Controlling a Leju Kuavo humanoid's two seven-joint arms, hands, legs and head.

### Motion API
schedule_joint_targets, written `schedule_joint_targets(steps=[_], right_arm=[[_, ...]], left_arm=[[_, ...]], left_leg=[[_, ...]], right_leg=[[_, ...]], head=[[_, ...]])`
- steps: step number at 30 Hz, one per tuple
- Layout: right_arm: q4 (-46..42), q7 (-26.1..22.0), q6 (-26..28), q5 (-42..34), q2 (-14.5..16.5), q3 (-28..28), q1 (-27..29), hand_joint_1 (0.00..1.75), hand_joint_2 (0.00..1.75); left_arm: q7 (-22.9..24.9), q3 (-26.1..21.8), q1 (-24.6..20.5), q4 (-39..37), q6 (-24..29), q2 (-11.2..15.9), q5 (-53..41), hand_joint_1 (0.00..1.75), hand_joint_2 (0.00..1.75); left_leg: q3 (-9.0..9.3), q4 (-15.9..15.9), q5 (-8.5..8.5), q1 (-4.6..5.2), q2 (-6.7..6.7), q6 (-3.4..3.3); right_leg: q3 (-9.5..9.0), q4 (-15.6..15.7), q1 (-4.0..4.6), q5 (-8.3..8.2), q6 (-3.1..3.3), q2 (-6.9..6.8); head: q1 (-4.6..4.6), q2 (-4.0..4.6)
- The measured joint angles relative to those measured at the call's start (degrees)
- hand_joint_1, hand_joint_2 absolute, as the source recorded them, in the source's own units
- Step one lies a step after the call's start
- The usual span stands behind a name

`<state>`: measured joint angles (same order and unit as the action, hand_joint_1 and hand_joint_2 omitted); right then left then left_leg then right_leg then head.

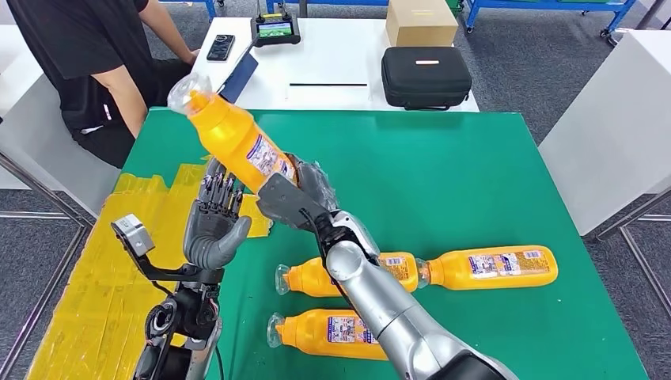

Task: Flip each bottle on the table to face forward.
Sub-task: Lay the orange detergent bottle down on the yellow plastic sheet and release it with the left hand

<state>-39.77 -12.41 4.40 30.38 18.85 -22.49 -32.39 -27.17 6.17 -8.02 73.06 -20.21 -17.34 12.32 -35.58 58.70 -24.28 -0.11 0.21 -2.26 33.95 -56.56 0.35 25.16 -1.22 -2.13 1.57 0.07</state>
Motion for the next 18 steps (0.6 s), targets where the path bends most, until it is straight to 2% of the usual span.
schedule_joint_targets(steps=[4,8,18], right_arm=[[0.5,0.5,2.8,-3.1,0.9,-8.5,3.3,1.75,1.75],[0.9,0.5,2.7,-2.1,1.0,-13.8,4.9,1.75,1.75],[1.7,1.0,2.4,-0.1,0.8,-18.0,5.8,1.75,1.75]], left_arm=[[-0.6,-1.6,-0.1,-1.1,1.2,0.5,1.0,0.00,1.75],[-0.7,-3.5,0.8,-1.3,2.0,1.1,1.0,0.00,1.75],[-0.8,-4.9,4.3,-0.9,2.1,1.3,1.1,0.00,1.75]], left_leg=[[-0.03,0.0,-0.01,-0.01,-0.07,0.01],[-0.05,0.0,-0.01,-0.04,-0.07,0.02],[-0.06,0.0,-0.01,-0.01,-0.09,0.02]], right_leg=[[0.10,0.0,0.00,0.00,0.01,0.14],[0.12,0.0,0.03,0.01,0.01,0.16],[0.13,0.0,-0.02,0.00,0.02,0.17]], head=[[0.05,0.00],[0.05,0.00],[0.04,0.00]])
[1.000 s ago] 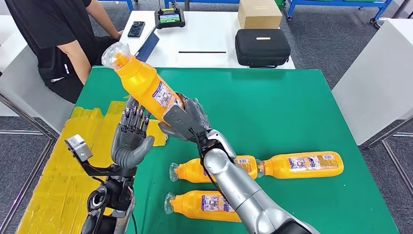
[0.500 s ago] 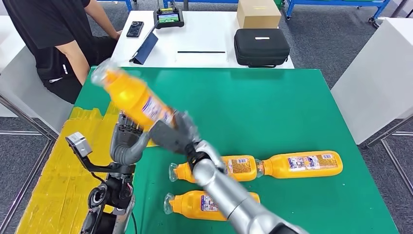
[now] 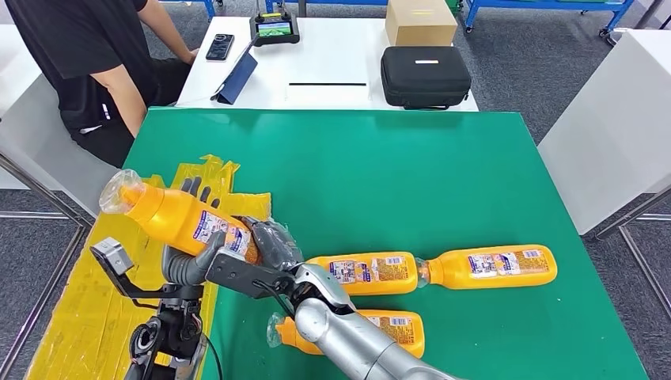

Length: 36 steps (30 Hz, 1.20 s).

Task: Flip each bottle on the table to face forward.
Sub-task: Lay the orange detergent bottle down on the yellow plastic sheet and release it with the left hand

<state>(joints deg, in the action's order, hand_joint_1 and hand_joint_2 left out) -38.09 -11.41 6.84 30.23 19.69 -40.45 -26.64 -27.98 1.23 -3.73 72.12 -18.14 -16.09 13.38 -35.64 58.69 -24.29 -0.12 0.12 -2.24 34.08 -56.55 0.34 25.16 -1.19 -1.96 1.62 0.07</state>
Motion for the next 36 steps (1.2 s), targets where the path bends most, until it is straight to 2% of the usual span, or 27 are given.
schedule_joint_targets(steps=[4,5,8,9,20,28,32,33,36], right_arm=[[0.1,0.0,0.0,0.2,0.0,-0.2,0.0,1.75,1.75],[0.1,0.0,0.0,0.4,0.0,-0.3,0.0,1.75,1.75],[0.1,0.0,-0.1,1.5,0.0,-0.4,0.3,1.75,1.75],[0.1,0.0,-0.1,2.0,0.0,-0.4,0.4,1.75,1.75],[0.0,-1.0,-0.2,4.9,0.0,-0.1,2.1,1.75,1.75],[-0.1,-2.2,-0.1,6.6,0.1,1.4,3.0,1.75,1.75],[-0.3,-2.2,0.5,7.8,0.1,1.8,3.2,0.00,1.75],[-0.5,-2.1,0.8,8.5,0.1,1.9,3.4,0.00,1.75],[-2.5,-1.4,1.5,10.3,-0.3,2.1,4.9,0.00,0.44]], left_arm=[[0.0,-0.1,0.2,0.0,0.0,0.0,0.0,0.00,1.75],[0.0,-0.2,0.3,0.0,0.0,0.0,0.1,0.24,1.75],[-0.2,-0.3,0.7,0.0,0.0,0.0,0.5,1.54,1.75],[-0.4,-0.4,0.8,0.0,-0.1,0.0,0.7,1.75,1.75],[-1.5,-0.4,3.5,1.2,-0.3,0.3,1.1,1.75,1.75],[-1.7,-0.4,3.8,1.8,-0.4,0.3,0.6,1.75,1.75],[-2.2,-0.5,3.7,2.0,0.2,0.3,-0.9,1.75,1.75],[-2.6,-0.5,3.7,2.1,1.6,0.3,-2.8,1.75,1.75],[-4.0,-0.4,3.5,3.7,12.4,0.3,-15.7,1.75,1.75]], left_leg=[[0.00,0.0,0.00,0.00,0.00,0.00],[0.00,0.0,0.00,0.00,-0.01,0.00],[0.00,0.0,0.00,0.00,-0.03,0.00],[0.00,0.0,0.00,-0.01,-0.03,0.00],[0.00,0.0,0.00,-0.01,-0.17,0.00],[0.00,0.0,0.00,0.00,-0.18,0.00],[0.00,0.0,0.01,-0.01,-0.19,0.01],[0.00,0.0,0.01,-0.01,-0.18,0.01],[-0.02,0.0,0.01,-0.01,-0.17,0.01]], right_leg=[[0.01,0.0,0.01,-0.06,0.08,0.01],[0.02,0.0,0.01,-0.07,0.10,0.01],[0.04,0.0,0.02,-0.07,0.11,0.02],[0.04,0.0,0.02,-0.07,0.11,0.02],[0.07,0.0,0.02,-0.07,0.11,0.04],[0.06,0.0,0.02,-0.08,0.12,0.04],[0.06,0.0,0.02,-0.08,0.12,0.04],[0.06,0.0,0.02,-0.08,0.12,0.04],[0.07,0.0,0.04,-0.08,0.12,0.04]], head=[[0.00,0.00],[0.00,0.00],[0.01,0.00],[0.01,0.00],[-0.01,0.00],[0.00,0.00],[0.00,0.00],[-0.01,0.00],[-0.01,0.00]])
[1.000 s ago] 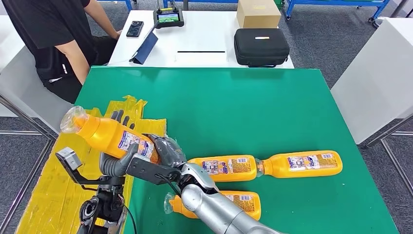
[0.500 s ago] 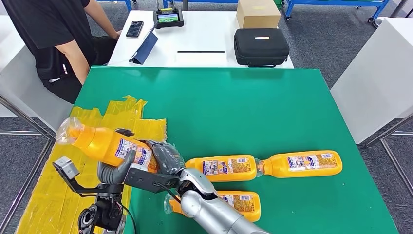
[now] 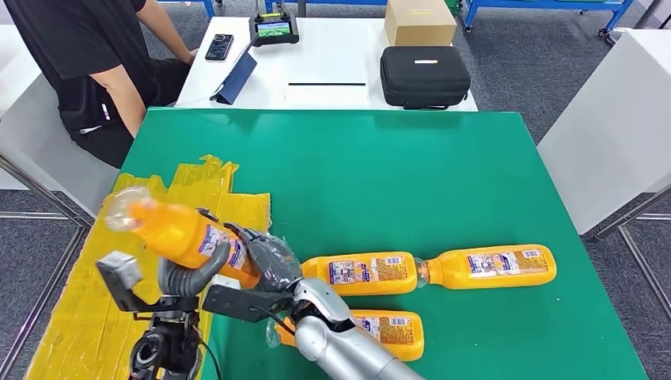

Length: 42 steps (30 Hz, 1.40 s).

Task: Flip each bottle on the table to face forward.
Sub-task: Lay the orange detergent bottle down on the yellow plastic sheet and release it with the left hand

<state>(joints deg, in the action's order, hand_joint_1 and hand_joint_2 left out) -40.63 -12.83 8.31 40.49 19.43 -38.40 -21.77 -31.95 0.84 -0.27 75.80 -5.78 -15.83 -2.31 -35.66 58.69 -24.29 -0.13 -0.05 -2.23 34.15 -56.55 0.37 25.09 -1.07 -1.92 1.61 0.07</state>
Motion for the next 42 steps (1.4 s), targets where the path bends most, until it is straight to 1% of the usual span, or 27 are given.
schedule_joint_targets(steps=[1,4,6,9,11,13,14,16,18,22,25,27,29,31,33,35,38,42], right_arm=[[-1.3,0.2,-0.2,0.2,-0.2,0.1,0.7,0.00,0.00],[-5.7,0.5,-0.9,0.4,-1.1,0.3,2.6,0.00,0.00],[-8.7,0.5,-1.0,0.5,-1.9,0.5,3.9,0.00,0.00],[-14.6,0.4,-1.3,0.3,-3.2,1.2,6.2,0.00,0.00],[-19.4,0.4,-1.8,-0.2,-4.4,1.6,7.9,0.00,0.00],[-24.4,0.3,-2.3,-0.8,-5.9,1.7,9.7,0.00,0.00],[-26.8,0.3,-2.6,-1.0,-6.8,1.8,10.7,0.00,0.00],[-31.2,0.4,-3.2,-1.3,-8.4,1.8,12.6,0.00,0.87],[-34.8,0.6,-3.6,-0.8,-10.1,1.7,14.4,0.00,1.75],[-40.5,2.3,-3.9,3.5,-13.7,1.1,17.9,0.00,1.75],[-43.5,3.8,-4.3,6.4,-15.9,0.7,20.1,0.00,1.75],[-45.4,6.1,-5.7,9.3,-17.2,0.7,21.5,0.00,1.75],[-47.5,8.7,-7.8,12.5,-18.2,0.8,23.0,0.00,1.75],[-49.2,10.9,-9.8,15.0,-18.9,1.1,24.4,0.00,1.75],[-50.1,12.8,-11.2,16.9,-19.5,1.6,25.7,0.00,1.75],[-50.4,15.0,-11.7,19.1,-20.0,2.2,26.7,0.00,1.75],[-50.1,18.5,-11.8,22.8,-20.6,3.3,28.1,0.00,1.75],[-49.7,20.0,-11.8,24.5,-21.1,4.6,29.4,0.00,1.75]], left_arm=[[-0.1,0.1,-0.2,0.7,4.3,0.0,-4.8,1.75,1.75],[0.7,0.1,-1.0,2.2,14.5,-0.1,-15.7,1.75,1.75],[2.3,-0.1,-1.6,2.7,20.6,-0.1,-22.6,1.75,1.75],[6.8,-0.4,-2.4,2.4,32.0,0.4,-36.8,1.75,1.75],[9.9,-0.9,-3.5,0.4,39.1,1.3,-46.4,1.75,1.75],[12.4,-2.0,-4.8,-3.1,43.5,2.4,-55.8,1.75,1.75],[13.3,-2.9,-5.3,-4.9,44.5,2.9,-60.6,1.75,1.75],[14.7,-5.3,-5.9,-8.1,45.0,3.4,-68.8,1.75,1.75],[16.3,-7.4,-6.3,-11.0,45.1,3.8,-73.8,1.75,1.75],[20.8,-9.9,-6.6,-17.3,45.1,5.3,-80.9,1.75,1.75],[23.3,-10.6,-6.6,-21.6,45.1,6.4,-82.5,1.75,1.75],[24.6,-10.7,-7.2,-24.9,45.1,7.1,-82.9,1.68,1.75],[25.8,-10.3,-8.0,-28.2,45.1,7.7,-83.8,0.80,1.75],[27.7,-9.4,-8.9,-30.8,45.1,8.2,-85.4,0.00,1.75],[29.5,-8.4,-9.6,-32.8,45.1,8.5,-86.4,0.00,0.87],[30.2,-7.3,-10.1,-34.0,45.1,8.7,-86.6,0.00,0.00],[29.8,-6.0,-10.6,-35.0,45.1,9.1,-87.0,0.00,0.00],[27.4,-4.8,-10.2,-35.1,45.1,9.3,-85.7,0.00,0.00]], left_leg=[[-0.01,0.0,0.00,0.00,0.01,0.00],[-0.03,0.0,0.00,-0.01,0.02,0.00],[-0.03,0.0,0.00,-0.01,0.08,0.00],[-0.04,0.0,0.00,-0.01,0.17,0.00],[-0.04,0.0,0.00,-0.01,0.18,0.01],[-0.03,0.0,0.01,-0.01,0.19,0.01],[-0.03,0.0,0.01,-0.01,0.19,0.02],[-0.03,0.0,0.00,0.00,0.16,0.02],[-0.03,0.0,0.00,0.01,0.11,0.03],[-0.05,0.0,-0.01,0.01,0.17,0.03],[-0.08,0.0,-0.02,0.01,0.19,0.05],[-0.07,0.0,-0.03,0.01,0.20,0.05],[-0.06,0.0,-0.03,0.02,0.21,0.05],[-0.01,0.0,-0.05,0.02,0.23,0.09],[0.04,0.0,-0.09,0.02,0.23,0.13],[0.09,0.0,-0.08,0.01,0.25,0.16],[0.12,0.0,-0.03,0.00,0.34,0.19],[0.12,-0.1,0.02,0.00,0.34,0.21]], right_leg=[[0.00,0.0,0.00,0.00,0.00,0.00],[0.01,0.0,0.01,0.00,0.00,0.00],[0.01,0.0,0.01,0.00,0.00,-0.04],[0.00,0.0,0.01,0.00,0.00,-0.08],[-0.01,0.0,0.01,0.00,0.00,-0.07],[-0.02,0.0,0.00,0.00,0.00,-0.09],[-0.03,0.0,0.00,0.00,0.00,-0.10],[-0.02,0.0,0.00,0.00,0.00,-0.06],[-0.01,0.0,-0.01,-0.01,0.01,-0.01],[0.00,0.0,-0.02,0.00,0.00,-0.04],[0.03,0.0,-0.01,0.00,0.01,-0.03],[0.02,0.0,-0.02,0.01,0.01,-0.05],[-0.01,0.0,-0.03,0.01,0.01,-0.06],[-0.05,0.0,-0.03,0.01,0.01,-0.06],[-0.09,0.0,-0.03,0.01,0.02,-0.05],[-0.15,0.0,-0.03,0.02,0.03,-0.07],[-0.22,0.0,-0.02,0.03,0.04,-0.18],[-0.24,0.0,-0.02,0.02,0.05,-0.17]], head=[[-0.01,0.00],[-0.01,0.00],[0.01,0.00],[-0.01,0.00],[0.00,0.00],[0.00,0.00],[-0.01,0.00],[0.00,0.00],[0.00,0.00],[-0.01,0.00],[0.00,0.00],[-0.01,0.00],[-0.01,0.00],[0.01,0.00],[0.01,0.00],[0.01,0.00],[0.02,0.00],[0.01,0.00]])
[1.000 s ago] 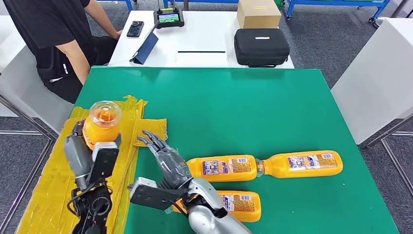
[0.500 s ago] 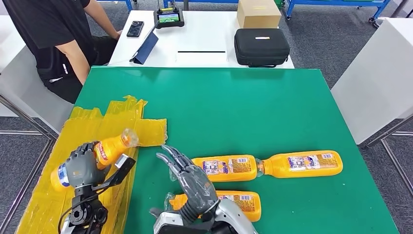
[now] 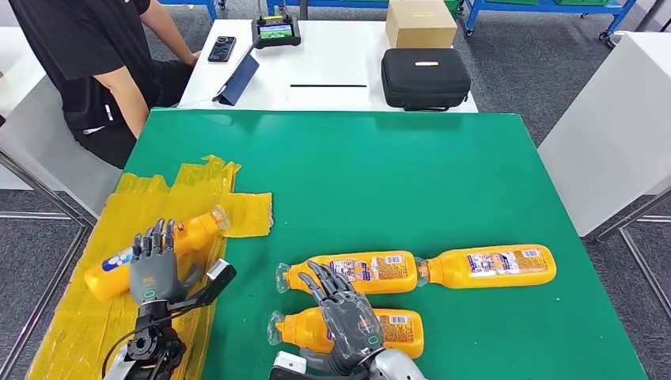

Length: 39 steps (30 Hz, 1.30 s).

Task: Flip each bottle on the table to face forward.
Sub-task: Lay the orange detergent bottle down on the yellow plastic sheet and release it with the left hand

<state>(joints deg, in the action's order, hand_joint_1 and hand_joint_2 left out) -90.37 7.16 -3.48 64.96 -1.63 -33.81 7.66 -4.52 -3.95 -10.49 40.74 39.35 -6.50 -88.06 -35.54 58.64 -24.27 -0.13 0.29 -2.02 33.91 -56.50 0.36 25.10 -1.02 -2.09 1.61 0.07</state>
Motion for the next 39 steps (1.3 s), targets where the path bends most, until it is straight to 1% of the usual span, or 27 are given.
schedule_joint_targets(steps=[4,9,11,14,17,19,21,23,25,33,35,39], right_arm=[[0.1,1.4,-0.5,1.5,-0.1,1.5,1.1,0.00,1.75],[1.4,2.4,-1.3,2.3,-0.8,3.2,1.8,0.00,1.75],[2.4,2.4,-1.5,2.3,-1.3,3.7,2.0,0.00,1.75],[3.7,2.5,-1.8,2.2,-2.0,3.9,2.1,0.00,1.75],[4.7,2.9,-2.2,1.9,-2.5,3.9,2.1,0.00,1.75],[5.2,3.3,-2.5,1.6,-2.8,3.9,2.2,0.00,1.75],[5.7,3.7,-2.9,1.0,-3.3,3.9,2.2,0.00,1.75],[6.2,4.3,-3.1,0.2,-4.1,3.7,2.2,0.00,1.75],[6.5,5.0,-3.4,-0.6,-5.1,3.3,2.1,0.00,1.75],[6.3,7.4,-4.6,-2.0,-8.7,1.7,1.5,0.00,1.75],[5.3,8.6,-5.2,-2.9,-10.4,1.0,1.6,0.00,1.75],[2.4,10.7,-6.2,-5.4,-14.8,-1.0,1.7,0.00,1.75]], left_arm=[[-6.3,0.2,1.6,1.8,0.0,0.0,4.4,0.00,0.00],[-19.0,-0.6,2.7,4.3,0.0,-0.5,12.9,0.00,0.00],[-23.4,-1.4,2.7,4.7,0.0,-0.9,16.3,0.00,0.00],[-28.1,-2.8,2.6,4.8,0.0,-1.3,21.1,0.00,0.00],[-31.6,-4.0,2.6,4.8,0.0,-1.6,25.6,0.00,0.00],[-33.3,-4.3,2.5,4.8,0.0,-1.7,28.9,0.00,0.00],[-34.7,-4.2,2.5,4.8,0.0,-1.7,34.5,0.00,0.00],[-35.3,-3.3,2.6,5.1,0.0,-1.5,40.6,0.00,0.00],[-35.4,-2.1,2.6,5.4,-0.1,-1.1,44.5,0.00,0.00],[-35.6,0.0,2.7,6.1,-0.8,-0.5,48.3,0.00,0.00],[-35.6,0.1,2.7,6.1,-0.8,-0.3,49.2,0.00,0.00],[-35.6,0.2,2.9,6.1,-0.9,0.2,50.5,0.00,0.00]], left_leg=[[-0.02,0.0,0.00,0.01,-0.04,0.00],[-0.08,0.0,0.00,0.02,-0.04,0.00],[-0.08,0.0,-0.01,0.02,-0.04,0.00],[-0.08,0.0,-0.01,0.01,-0.05,0.00],[-0.08,0.0,-0.01,0.00,-0.06,0.00],[-0.08,0.0,-0.01,-0.01,-0.06,0.00],[-0.08,0.0,-0.01,-0.01,-0.06,0.00],[-0.08,0.0,-0.01,-0.01,-0.05,0.00],[-0.08,0.0,-0.01,-0.01,-0.04,0.00],[-0.02,0.0,-0.01,0.01,-0.04,0.00],[0.01,0.0,-0.01,0.02,-0.04,0.00],[0.05,0.0,-0.01,0.03,-0.04,-0.01]], right_leg=[[0.05,0.0,-0.01,-0.01,0.00,0.03],[0.10,0.0,-0.01,-0.01,-0.01,0.03],[0.10,0.0,-0.01,-0.01,-0.01,0.03],[0.12,0.0,0.00,-0.01,-0.01,0.04],[0.12,0.0,0.01,-0.01,-0.01,0.04],[0.12,0.0,0.03,-0.01,-0.01,0.04],[0.12,0.0,0.03,-0.01,-0.01,0.04],[0.11,0.0,0.03,-0.01,-0.01,0.03],[0.10,0.0,0.02,-0.01,-0.01,0.02],[0.04,0.0,-0.01,-0.01,-0.01,0.02],[0.01,0.0,-0.02,-0.01,-0.01,0.02],[-0.03,0.0,-0.03,-0.01,-0.02,0.02]], head=[[0.00,0.00],[0.00,0.00],[0.00,0.00],[0.01,0.00],[0.01,0.00],[0.01,0.00],[0.01,0.00],[0.00,0.00],[0.00,0.00],[0.01,0.00],[0.01,0.00],[-0.01,0.00]])
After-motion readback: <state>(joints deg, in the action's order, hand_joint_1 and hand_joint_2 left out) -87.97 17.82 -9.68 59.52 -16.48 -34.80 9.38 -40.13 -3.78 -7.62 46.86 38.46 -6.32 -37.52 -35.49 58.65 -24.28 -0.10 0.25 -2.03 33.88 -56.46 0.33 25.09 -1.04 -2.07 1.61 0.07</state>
